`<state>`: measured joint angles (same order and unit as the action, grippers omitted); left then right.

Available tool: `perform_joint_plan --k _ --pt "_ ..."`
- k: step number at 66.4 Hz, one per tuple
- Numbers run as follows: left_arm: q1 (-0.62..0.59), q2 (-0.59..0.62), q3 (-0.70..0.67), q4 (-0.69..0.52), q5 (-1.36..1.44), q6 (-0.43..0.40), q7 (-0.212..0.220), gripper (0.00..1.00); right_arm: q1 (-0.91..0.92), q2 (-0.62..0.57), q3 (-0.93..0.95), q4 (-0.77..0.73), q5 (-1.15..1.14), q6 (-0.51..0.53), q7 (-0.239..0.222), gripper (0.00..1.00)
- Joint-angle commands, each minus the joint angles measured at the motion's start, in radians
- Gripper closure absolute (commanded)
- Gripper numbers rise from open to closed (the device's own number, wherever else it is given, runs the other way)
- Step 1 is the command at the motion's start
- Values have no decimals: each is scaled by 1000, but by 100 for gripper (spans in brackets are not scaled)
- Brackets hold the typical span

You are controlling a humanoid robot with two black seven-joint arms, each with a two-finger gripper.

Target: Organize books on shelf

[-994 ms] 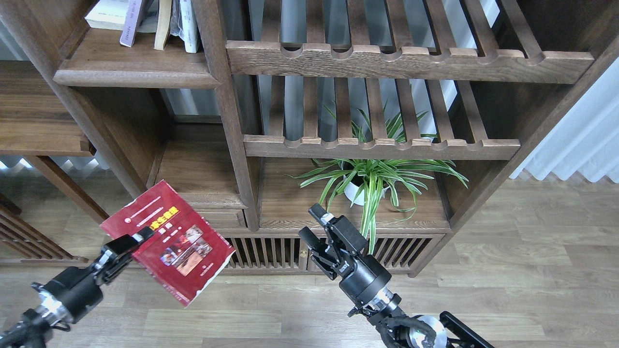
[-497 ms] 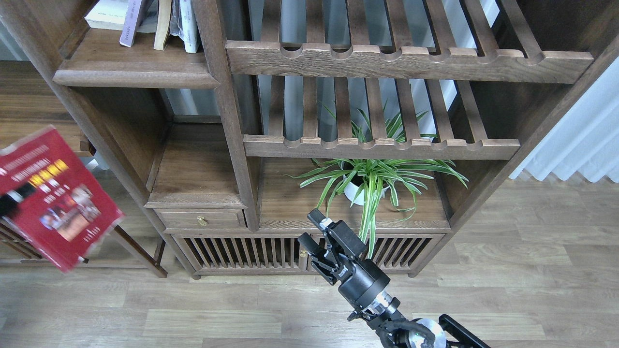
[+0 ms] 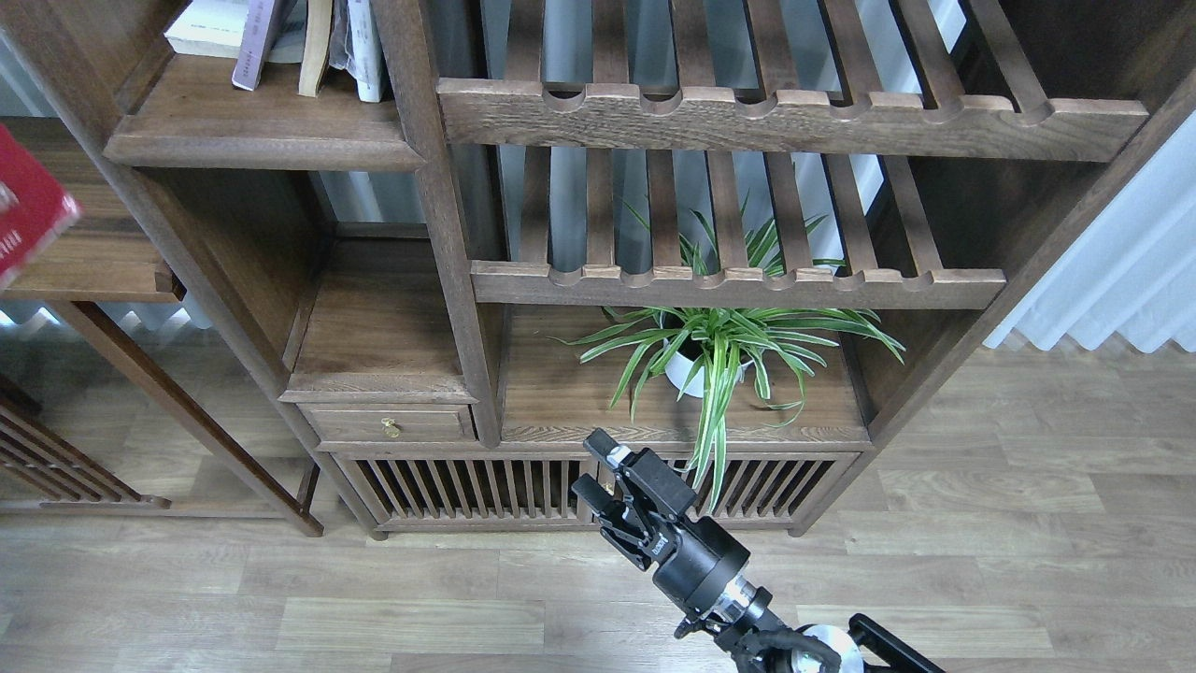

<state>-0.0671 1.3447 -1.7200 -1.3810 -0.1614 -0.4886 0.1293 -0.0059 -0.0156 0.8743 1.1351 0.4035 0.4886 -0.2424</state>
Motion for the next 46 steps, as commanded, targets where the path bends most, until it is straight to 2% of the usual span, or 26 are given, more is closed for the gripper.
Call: perform_joint_plan --k 1,8,19,20,28,37,46 --pt "-173 106 89 3 -33 0 1 100 1 -1 0 0 0 0 -1 1" --pt "-353 156 213 11 -32 0 10 100 0 0 0 0 0 0 -1 1" --pt "-618 143 437 48 -7 0 62 100 0 2 -1 0 0 0 -3 1" --pt "-682 116 492 57 19 0 70 100 0 2 -3 0 0 0 -3 1" --pt "-819 -18 582 80 108 0 73 99 0 3 -3 2 0 0 -3 1" --pt "-908 -162 645 122 177 0 90 99 1 3 -5 3 0 0 -5 1" --pt "-959 -321 674 149 229 0 128 99 1 3 -5 6 0 0 -5 1"
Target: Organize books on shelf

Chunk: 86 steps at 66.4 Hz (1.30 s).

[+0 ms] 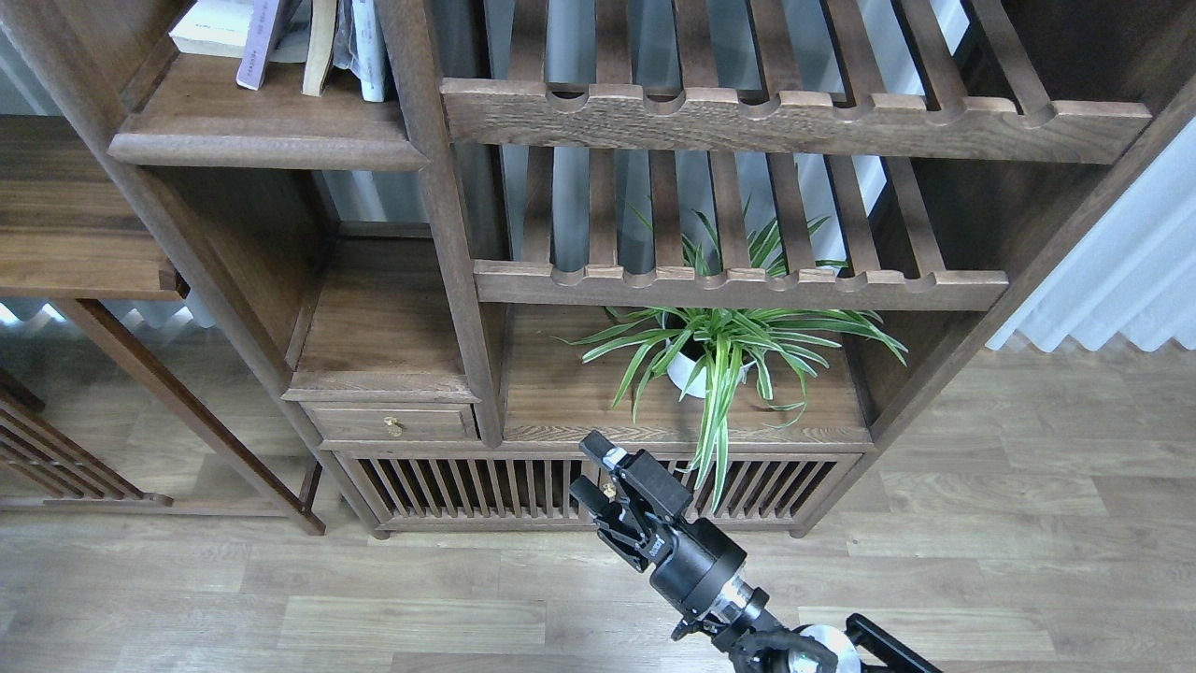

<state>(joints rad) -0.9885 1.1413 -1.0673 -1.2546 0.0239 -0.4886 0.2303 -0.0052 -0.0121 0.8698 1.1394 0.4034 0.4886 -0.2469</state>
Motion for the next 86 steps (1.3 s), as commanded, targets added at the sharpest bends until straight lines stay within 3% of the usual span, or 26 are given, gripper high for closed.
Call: perform_joint_plan --k 1,13,23,46,66,72,73,79,86 --pt "-42 -141 21 29 56 0 34 99 1 0 0 2 0 0 0 1" --pt "-79 -253 23 80 113 0 61 99 -2 -2 1 2 0 0 0 1" --pt "-127 -272 24 136 165 0 89 99 -2 -2 3 2 2 0 0 1" --pt "-171 -284 21 254 229 0 86 98 -2 0 1 2 2 0 1 1" --pt "-285 -408 20 423 297 0 66 99 -1 6 1 3 2 0 0 1" --pt "-306 -454 21 481 317 0 37 99 1 8 1 5 2 0 0 1" --pt "-323 -483 21 518 342 0 0 99 -1 9 1 5 2 0 0 1" --pt "-346 -529 23 583 401 0 -74 99 -2 9 1 5 3 0 0 1" --pt "-352 -572 24 624 439 0 -118 99 -2 9 1 5 3 0 0 1"
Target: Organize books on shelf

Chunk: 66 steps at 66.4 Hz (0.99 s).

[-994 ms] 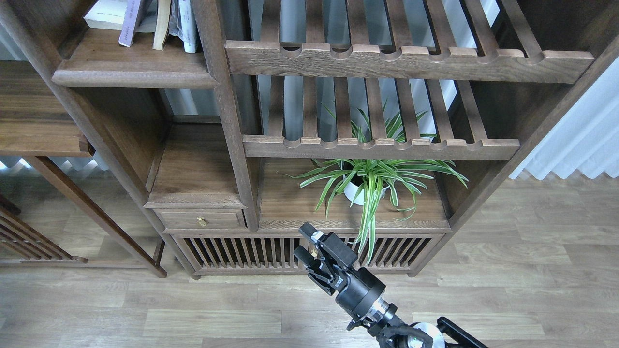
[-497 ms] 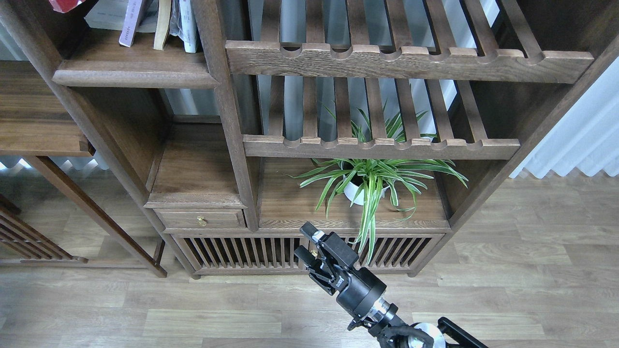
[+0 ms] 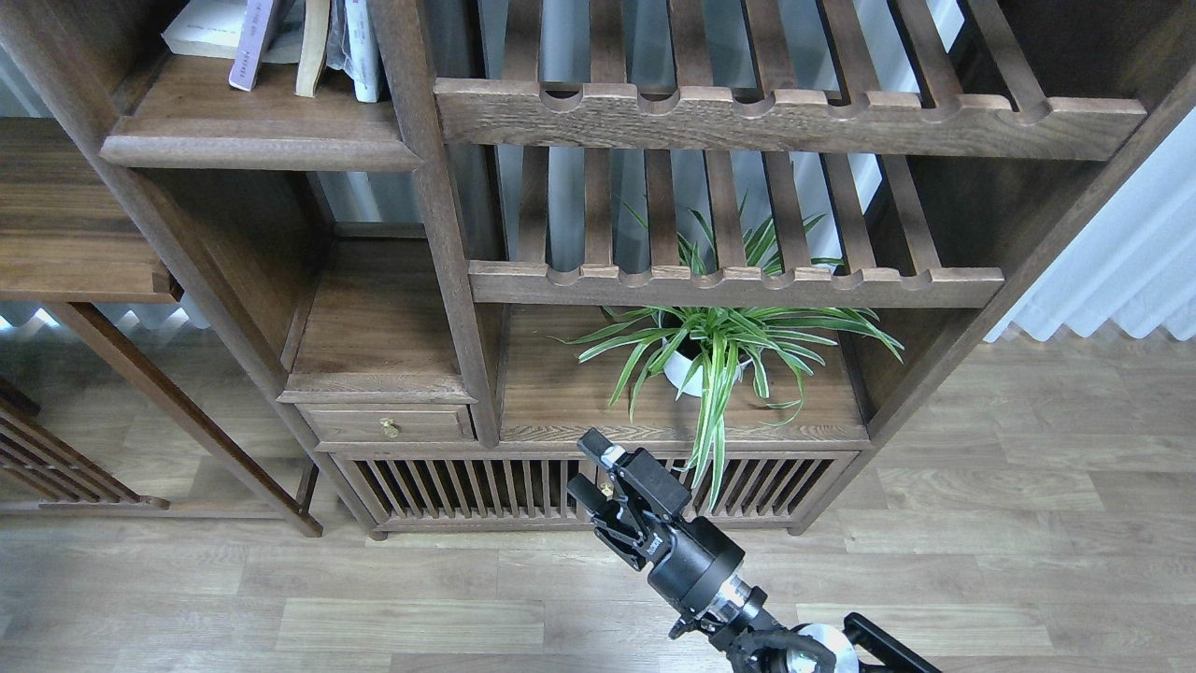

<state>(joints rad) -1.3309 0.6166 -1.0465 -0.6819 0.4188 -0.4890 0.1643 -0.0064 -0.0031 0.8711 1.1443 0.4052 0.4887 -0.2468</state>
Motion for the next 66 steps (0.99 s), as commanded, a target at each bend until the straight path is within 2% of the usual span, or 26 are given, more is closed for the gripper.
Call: perform_joint_plan --k 1,11,15,22,36,37,46,52,66 --pt "-10 -50 5 55 46 0 -52 99 -1 0 0 0 1 0 0 1" --pt "-10 -89 28 90 52 0 -68 99 -3 0 0 2 1 0 0 1" --pt "-10 -97 37 104 54 0 -88 99 -4 0 0 2 1 0 0 1" --pt "-13 -118 66 137 78 0 -157 99 -6 0 -1 2 0 0 0 1" --pt "-51 -150 144 186 98 0 -253 99 -7 3 -7 5 0 0 0 1" --pt "-77 -161 178 208 107 0 -281 99 -9 3 -17 5 0 0 0 1" --pt "-94 -190 217 263 120 0 -353 99 -12 3 -18 5 0 0 0 1" --pt "-90 -212 218 280 120 0 -371 99 -10 3 -17 6 0 0 1 1" --pt "-70 -242 224 301 115 0 -373 99 -10 3 -12 6 0 0 3 1"
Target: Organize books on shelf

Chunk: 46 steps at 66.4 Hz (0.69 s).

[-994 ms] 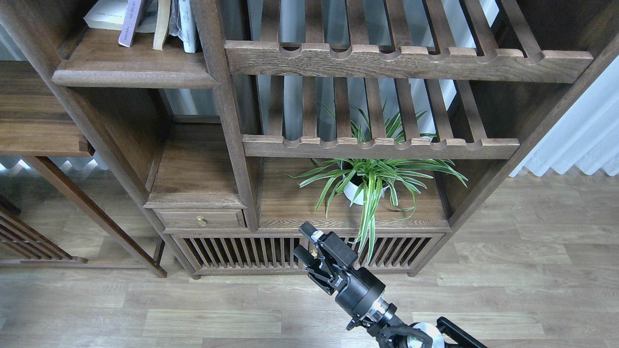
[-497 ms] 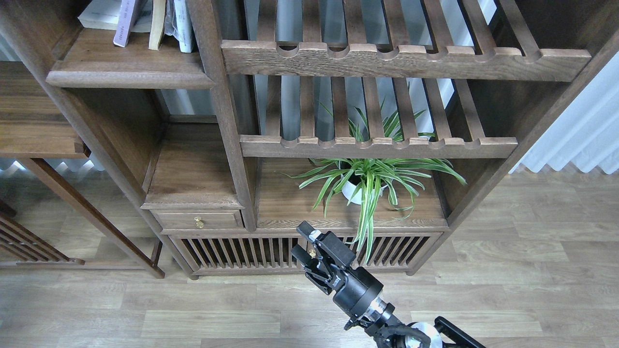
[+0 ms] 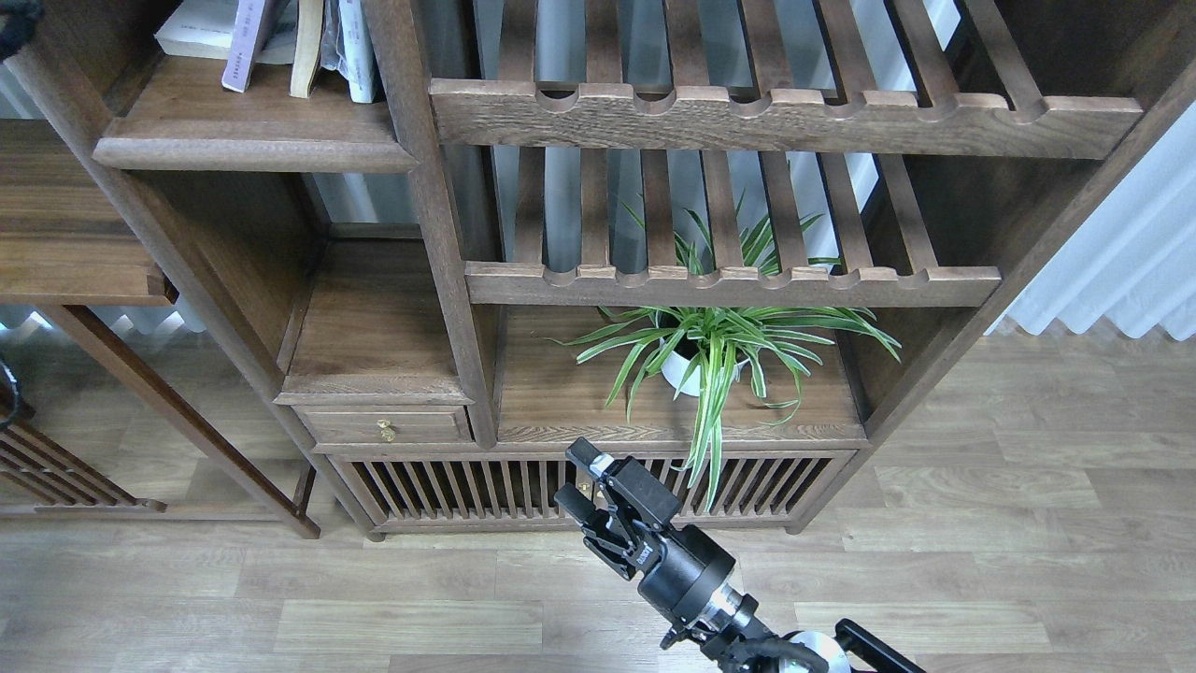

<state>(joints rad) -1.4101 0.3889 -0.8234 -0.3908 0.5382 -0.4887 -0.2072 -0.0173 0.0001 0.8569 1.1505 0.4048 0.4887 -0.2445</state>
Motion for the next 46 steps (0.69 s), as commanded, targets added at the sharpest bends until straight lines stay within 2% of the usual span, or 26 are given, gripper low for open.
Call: perform_joint_plan --k 1,8,17,20,21,22,25,29,34,46 --pt "10 -15 1 12 -6 0 -1 99 0 0 2 0 0 0 1 1" --pt "10 -19 4 27 -12 0 3 98 0 0 5 0 0 0 1 1" --pt "11 -22 12 40 -14 0 2 92 0 0 7 0 0 0 1 1" --pt "11 -27 12 41 -14 0 0 83 0 0 8 0 0 0 2 1" --pt "14 -42 10 41 -14 0 -3 68 0 0 8 0 0 0 2 1" --pt "16 -47 10 41 -15 0 -4 61 0 0 8 0 0 0 2 1" --pt "23 -51 12 40 -17 0 -12 53 0 0 8 0 0 0 2 1" --pt "25 -56 12 40 -18 0 -27 49 0 0 10 0 0 0 4 1" --pt "25 -62 12 38 -18 0 -72 41 0 0 11 0 2 0 5 1" --pt "28 -73 12 38 -43 0 -135 35 0 0 11 0 2 0 7 1"
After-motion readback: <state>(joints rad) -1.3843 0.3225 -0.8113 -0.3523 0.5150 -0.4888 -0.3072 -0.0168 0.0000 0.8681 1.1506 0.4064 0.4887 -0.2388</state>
